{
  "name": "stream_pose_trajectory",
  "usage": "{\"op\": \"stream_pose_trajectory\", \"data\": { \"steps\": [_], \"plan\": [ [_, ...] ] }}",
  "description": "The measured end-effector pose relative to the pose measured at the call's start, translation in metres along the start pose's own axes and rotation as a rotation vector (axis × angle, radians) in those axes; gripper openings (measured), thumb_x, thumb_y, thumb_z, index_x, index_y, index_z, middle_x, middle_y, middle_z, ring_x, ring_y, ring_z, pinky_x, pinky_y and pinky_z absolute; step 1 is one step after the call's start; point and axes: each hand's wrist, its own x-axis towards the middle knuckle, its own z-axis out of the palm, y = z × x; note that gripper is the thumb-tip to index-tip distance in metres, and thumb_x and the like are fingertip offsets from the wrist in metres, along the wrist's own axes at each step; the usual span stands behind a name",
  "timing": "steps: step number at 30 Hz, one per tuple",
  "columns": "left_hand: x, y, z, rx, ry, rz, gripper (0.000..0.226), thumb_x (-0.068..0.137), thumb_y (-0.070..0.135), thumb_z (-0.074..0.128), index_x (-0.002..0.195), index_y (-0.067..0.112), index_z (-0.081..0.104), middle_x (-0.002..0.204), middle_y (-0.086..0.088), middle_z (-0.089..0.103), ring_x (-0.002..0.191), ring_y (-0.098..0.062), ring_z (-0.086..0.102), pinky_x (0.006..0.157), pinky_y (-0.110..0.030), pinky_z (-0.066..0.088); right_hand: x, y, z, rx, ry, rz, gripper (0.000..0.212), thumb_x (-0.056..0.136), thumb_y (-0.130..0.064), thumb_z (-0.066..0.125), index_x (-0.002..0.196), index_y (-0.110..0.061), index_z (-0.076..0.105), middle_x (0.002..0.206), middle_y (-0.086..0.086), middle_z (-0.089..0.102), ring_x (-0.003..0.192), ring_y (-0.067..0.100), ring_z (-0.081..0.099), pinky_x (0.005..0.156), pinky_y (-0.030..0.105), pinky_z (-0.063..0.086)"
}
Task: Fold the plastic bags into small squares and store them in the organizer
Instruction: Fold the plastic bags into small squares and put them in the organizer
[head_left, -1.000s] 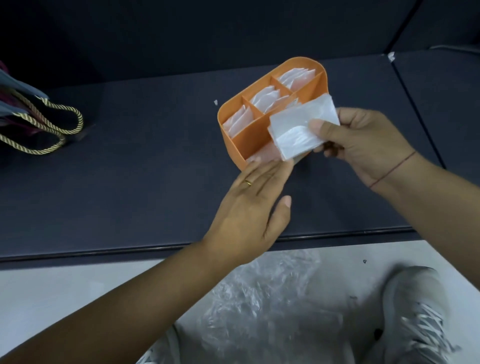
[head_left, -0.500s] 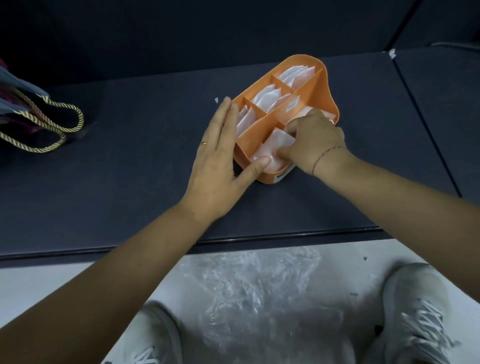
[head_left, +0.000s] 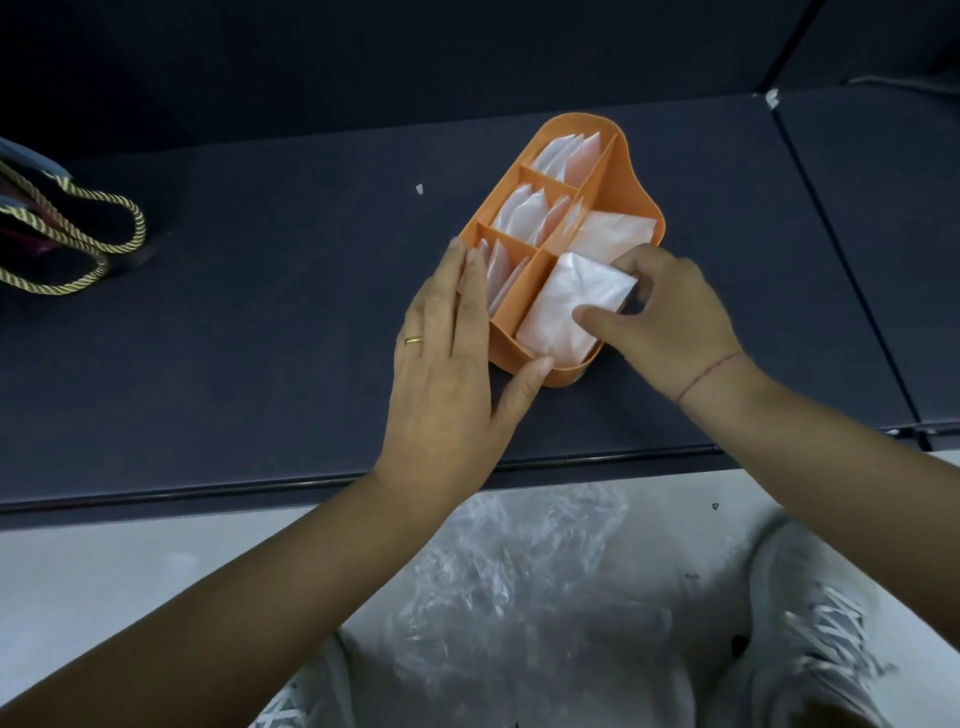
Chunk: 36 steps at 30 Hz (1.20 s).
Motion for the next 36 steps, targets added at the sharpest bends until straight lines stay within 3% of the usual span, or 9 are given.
{"op": "stream_pose_trajectory", "data": {
  "steps": [5,10,13,16,19,23,27,33,36],
  "plan": [
    [0.001,-0.001,0.001,0.022,0.006,0.0,0.08,0.097,0.054,0.043,0.154,0.004,0.019,0.16,-0.015,0.019,0.144,-0.027,0.022,0.117,-0.038,0.021,0.015,-0.004,-0.004,-0.015,-0.026,-0.019,0.021,0.084,-0.037,0.069,0.067,-0.027,0.062,0.099,0.01,0.058,0.071,0.012,0.05,0.058,0.017,0.032],
    [0.001,0.0,0.002,-0.003,0.005,-0.005,0.08,0.097,0.054,0.041,0.154,0.003,0.02,0.16,-0.015,0.019,0.144,-0.028,0.022,0.118,-0.041,0.023,0.016,-0.014,0.0,-0.25,-0.036,-0.029,0.013,0.084,-0.034,0.071,0.088,-0.023,0.067,0.12,0.001,0.041,0.094,0.016,0.049,0.079,0.026,0.041],
    [0.0,0.001,0.001,-0.006,0.006,0.01,0.078,0.097,0.052,0.042,0.153,0.002,0.023,0.159,-0.015,0.019,0.143,-0.027,0.022,0.118,-0.042,0.023,0.015,-0.021,0.006,-0.218,0.06,-0.016,0.024,0.081,-0.025,0.074,0.095,-0.019,0.056,0.112,0.0,0.038,0.082,0.017,0.052,0.073,0.029,0.044],
    [-0.001,0.0,0.002,0.004,0.02,0.022,0.077,0.097,0.051,0.043,0.153,0.0,0.024,0.159,-0.017,0.021,0.143,-0.029,0.024,0.118,-0.045,0.025,0.01,-0.017,0.01,-0.128,0.142,-0.021,0.025,0.077,-0.018,0.078,0.085,-0.018,0.054,0.108,-0.003,0.036,0.07,0.006,0.047,0.069,0.02,0.043],
    [-0.002,0.001,0.003,0.018,0.035,0.042,0.077,0.098,0.05,0.044,0.152,-0.002,0.024,0.158,-0.018,0.023,0.143,-0.029,0.025,0.119,-0.043,0.024,0.003,-0.01,0.007,-0.124,0.083,-0.051,0.01,0.08,-0.027,0.076,0.083,-0.021,0.068,0.109,-0.005,0.031,0.09,0.008,0.047,0.079,0.015,0.038],
    [-0.004,0.001,0.003,0.031,0.023,0.056,0.078,0.098,0.05,0.042,0.152,-0.002,0.022,0.159,-0.019,0.023,0.145,-0.03,0.025,0.12,-0.04,0.021,-0.009,-0.007,0.0,-0.287,-0.025,-0.082,0.025,0.083,-0.039,0.071,0.103,-0.024,0.073,0.119,-0.001,0.03,0.117,0.019,0.037,0.092,0.021,0.034],
    [-0.004,0.001,0.003,0.022,0.01,0.058,0.078,0.098,0.051,0.041,0.153,-0.002,0.02,0.16,-0.018,0.021,0.147,-0.03,0.023,0.121,-0.038,0.017,-0.022,-0.007,-0.012,-0.317,0.04,-0.127,0.033,0.081,-0.046,0.069,0.105,-0.024,0.073,0.115,0.0,0.033,0.108,0.018,0.04,0.088,0.023,0.035],
    [-0.004,0.002,0.003,0.0,0.006,0.066,0.078,0.099,0.052,0.039,0.153,-0.002,0.02,0.16,-0.018,0.02,0.147,-0.029,0.022,0.121,-0.036,0.015,-0.017,-0.004,-0.022,-0.179,-0.242,0.027,0.043,0.085,-0.053,0.06,0.122,-0.03,0.059,0.085,-0.017,0.05,0.079,0.005,0.049,0.068,0.022,0.035],
    [-0.005,0.002,0.003,-0.01,0.011,0.066,0.077,0.099,0.051,0.041,0.153,-0.001,0.022,0.159,-0.017,0.021,0.145,-0.029,0.023,0.12,-0.037,0.018,-0.003,-0.009,-0.014,-0.235,-0.379,0.044,0.045,0.089,-0.054,0.055,0.124,-0.025,0.059,0.113,-0.006,0.06,0.089,0.011,0.057,0.074,0.026,0.04]
  ]
}}
